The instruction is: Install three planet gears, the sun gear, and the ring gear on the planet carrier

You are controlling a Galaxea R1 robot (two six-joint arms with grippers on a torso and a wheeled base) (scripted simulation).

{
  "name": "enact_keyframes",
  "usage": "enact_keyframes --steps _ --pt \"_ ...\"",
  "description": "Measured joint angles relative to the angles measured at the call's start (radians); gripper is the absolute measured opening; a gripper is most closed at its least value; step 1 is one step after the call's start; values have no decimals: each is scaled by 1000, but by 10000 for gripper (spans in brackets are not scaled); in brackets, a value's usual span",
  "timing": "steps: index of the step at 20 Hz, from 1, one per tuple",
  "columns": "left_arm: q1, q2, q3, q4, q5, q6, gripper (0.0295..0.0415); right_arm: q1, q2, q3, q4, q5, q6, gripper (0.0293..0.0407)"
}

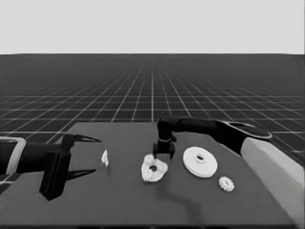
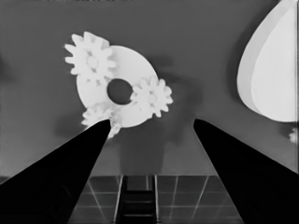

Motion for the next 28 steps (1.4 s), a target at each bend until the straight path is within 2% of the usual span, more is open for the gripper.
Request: enact_keyframes --steps 2,3,4,5,7,12,13,15,17,22,24,25,28 --pt "0 0 0 0 0 0 385 1 0 0 2 0 0 385" --pt "0 0 0 0 0 0 385 -2 -268 423 -5 -5 51 385" --pt "0 0 0 0 0 0 385 -5 -569 587 -4 8 -31 385" --pt "0 0 0 0 0 0 385 -6 -734 594 2 30 -160 385" --pt "0 0 0 0 0 0 385 -5 -856 535 15 55 -318 385" --pt "0 0 0 0 0 0 385 -5 -893 487 25 68 -403 385" --pt "0 0 0 0 0 0 385 -98 -876 454 -50 132 -410 385" --pt "0 0 0 0 0 0 385 -193 -845 398 -114 194 -421 385" --pt "0 0 0 0 0 0 385 -221 -831 372 -133 216 -427 385" --pt "0 0 0 0 0 0 385 -234 -824 359 -142 227 -429 385" --pt "0 0 0 0 0 0 385 -234 -824 358 -143 228 -429 314" --pt "0 0 0 0 0 0 385 -234 -824 358 -143 228 -429 310" --pt "0 0 0 0 0 0 385 -234 -824 358 -143 228 -429 310"
